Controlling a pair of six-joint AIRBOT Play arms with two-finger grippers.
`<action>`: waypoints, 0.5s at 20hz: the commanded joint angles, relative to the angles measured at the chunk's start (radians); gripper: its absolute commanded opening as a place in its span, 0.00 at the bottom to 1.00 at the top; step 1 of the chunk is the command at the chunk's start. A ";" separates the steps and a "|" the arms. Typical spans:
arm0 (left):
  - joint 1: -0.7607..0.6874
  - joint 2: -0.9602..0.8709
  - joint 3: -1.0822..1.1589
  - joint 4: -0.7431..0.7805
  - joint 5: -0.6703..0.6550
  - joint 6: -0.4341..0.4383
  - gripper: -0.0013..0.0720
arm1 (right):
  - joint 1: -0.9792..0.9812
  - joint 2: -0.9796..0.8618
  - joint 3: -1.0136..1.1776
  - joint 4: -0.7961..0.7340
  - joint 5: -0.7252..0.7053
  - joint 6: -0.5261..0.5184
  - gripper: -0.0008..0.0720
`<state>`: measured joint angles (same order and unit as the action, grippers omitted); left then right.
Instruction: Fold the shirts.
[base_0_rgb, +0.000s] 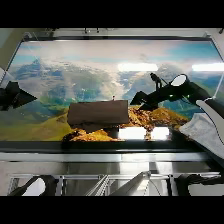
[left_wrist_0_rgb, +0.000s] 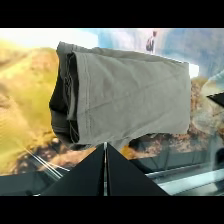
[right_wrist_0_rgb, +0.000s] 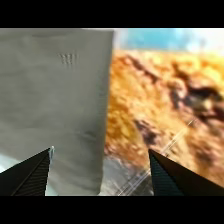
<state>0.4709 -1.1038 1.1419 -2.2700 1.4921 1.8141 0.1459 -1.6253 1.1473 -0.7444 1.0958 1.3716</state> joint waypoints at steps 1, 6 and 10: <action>0.001 0.001 -0.001 -0.002 0.003 0.000 0.05 | 0.010 -0.094 -0.026 0.159 0.013 -0.097 0.93; 0.001 0.001 -0.001 -0.001 0.003 0.000 0.05 | 0.058 -0.190 -0.026 0.383 0.012 -0.199 0.93; 0.001 0.001 -0.001 -0.001 0.003 0.000 0.05 | 0.114 -0.222 -0.026 0.449 0.021 -0.266 0.92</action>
<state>0.4709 -1.1038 1.1416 -2.2704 1.4948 1.8141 0.2230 -1.8183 1.1236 -0.3725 1.1206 1.1744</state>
